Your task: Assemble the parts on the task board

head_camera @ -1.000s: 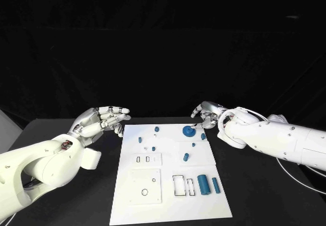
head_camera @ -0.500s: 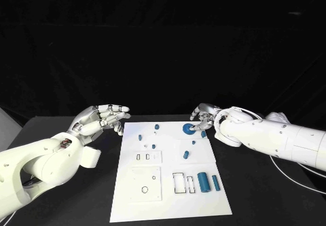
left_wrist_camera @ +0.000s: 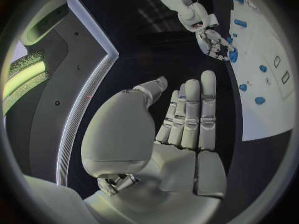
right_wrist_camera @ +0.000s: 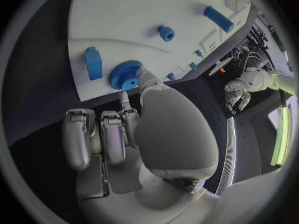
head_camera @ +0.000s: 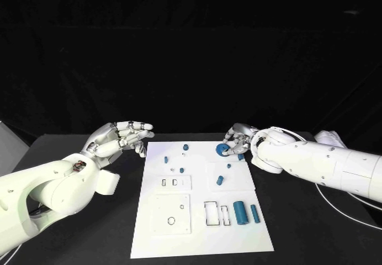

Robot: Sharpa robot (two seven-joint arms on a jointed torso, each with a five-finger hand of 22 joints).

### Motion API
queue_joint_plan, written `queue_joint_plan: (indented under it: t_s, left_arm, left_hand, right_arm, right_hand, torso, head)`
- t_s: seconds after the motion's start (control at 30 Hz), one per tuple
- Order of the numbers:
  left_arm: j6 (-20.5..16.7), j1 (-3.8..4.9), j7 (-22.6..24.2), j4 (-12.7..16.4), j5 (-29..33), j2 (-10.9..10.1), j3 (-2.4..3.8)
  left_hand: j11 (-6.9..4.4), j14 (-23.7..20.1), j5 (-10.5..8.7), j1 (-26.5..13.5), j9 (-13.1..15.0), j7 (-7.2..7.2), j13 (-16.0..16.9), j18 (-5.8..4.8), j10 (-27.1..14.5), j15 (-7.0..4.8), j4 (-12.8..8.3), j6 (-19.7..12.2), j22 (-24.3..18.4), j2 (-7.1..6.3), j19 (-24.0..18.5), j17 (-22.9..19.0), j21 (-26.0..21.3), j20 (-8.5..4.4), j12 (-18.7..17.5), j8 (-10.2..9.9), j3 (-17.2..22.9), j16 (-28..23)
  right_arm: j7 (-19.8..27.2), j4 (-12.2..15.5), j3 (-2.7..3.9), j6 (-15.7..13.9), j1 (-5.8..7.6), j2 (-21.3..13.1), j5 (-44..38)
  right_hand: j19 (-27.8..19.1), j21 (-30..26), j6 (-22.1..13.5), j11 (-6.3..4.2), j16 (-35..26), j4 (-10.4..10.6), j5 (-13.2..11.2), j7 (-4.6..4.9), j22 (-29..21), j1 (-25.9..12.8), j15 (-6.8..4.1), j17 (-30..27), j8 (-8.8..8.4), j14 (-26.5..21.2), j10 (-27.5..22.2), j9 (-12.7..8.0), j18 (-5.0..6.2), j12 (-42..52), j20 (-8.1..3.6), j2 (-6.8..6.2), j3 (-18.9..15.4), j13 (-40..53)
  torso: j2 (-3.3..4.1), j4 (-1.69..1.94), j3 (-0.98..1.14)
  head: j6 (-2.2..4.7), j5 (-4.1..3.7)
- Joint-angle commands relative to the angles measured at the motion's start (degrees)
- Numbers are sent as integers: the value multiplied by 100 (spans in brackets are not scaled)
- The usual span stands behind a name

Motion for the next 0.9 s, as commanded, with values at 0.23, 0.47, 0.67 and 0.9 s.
queue_joint_plan:
  t_s: [0.23,0.47,0.67,0.9]
  left_arm:
    - [96,0,19,6,-12,-2,2]
    - [96,0,14,3,-12,-4,2]
    - [95,0,11,-1,-12,-7,2]
    - [101,0,9,-4,-12,-10,1]
  left_hand:
    - [14,-29,-1,-10,13,-7,11,85,-41,-1,6,-26,11,16,-33,7,23,0,47,23,-31,26]
    - [14,-29,-1,-10,13,-7,11,85,-41,-1,6,-26,11,16,-33,7,23,0,47,23,-31,26]
    - [14,-29,-1,-10,13,-7,11,85,-41,-1,6,-26,11,16,-33,7,23,0,47,23,-31,26]
    - [14,-29,-1,-10,13,-7,11,85,-41,-1,6,-26,11,16,-33,7,23,0,47,23,-31,26]
  right_arm:
    - [-37,-16,0,81,-21,14,13]
    - [-20,-13,0,20,-29,18,-134]
    - [32,17,0,-139,-36,15,-372]
    - [160,172,0,-567,-52,-19,-763]
  right_hand:
    - [315,37,179,-46,25,-38,105,-37,927,51,4,1223,126,541,16,37,-101,25,19,148,159,896]
    - [334,71,494,-157,22,-130,55,-155,979,247,-92,1221,314,539,74,55,-112,71,-64,202,710,946]
    - [356,105,615,-213,20,-261,248,-203,1030,204,-142,1221,427,540,110,51,-125,89,-125,93,1293,972]
    - [402,180,622,-215,25,-381,371,-211,1127,63,-151,1236,477,544,143,51,-151,115,-131,-34,1603,1001]
  torso:
    - [6,6,-4]
    - [3,6,-5]
    - [2,4,-2]
    - [5,2,0]
  head:
    - [-18,-13]
    - [-23,-19]
    - [-10,-25]
    - [-8,-19]
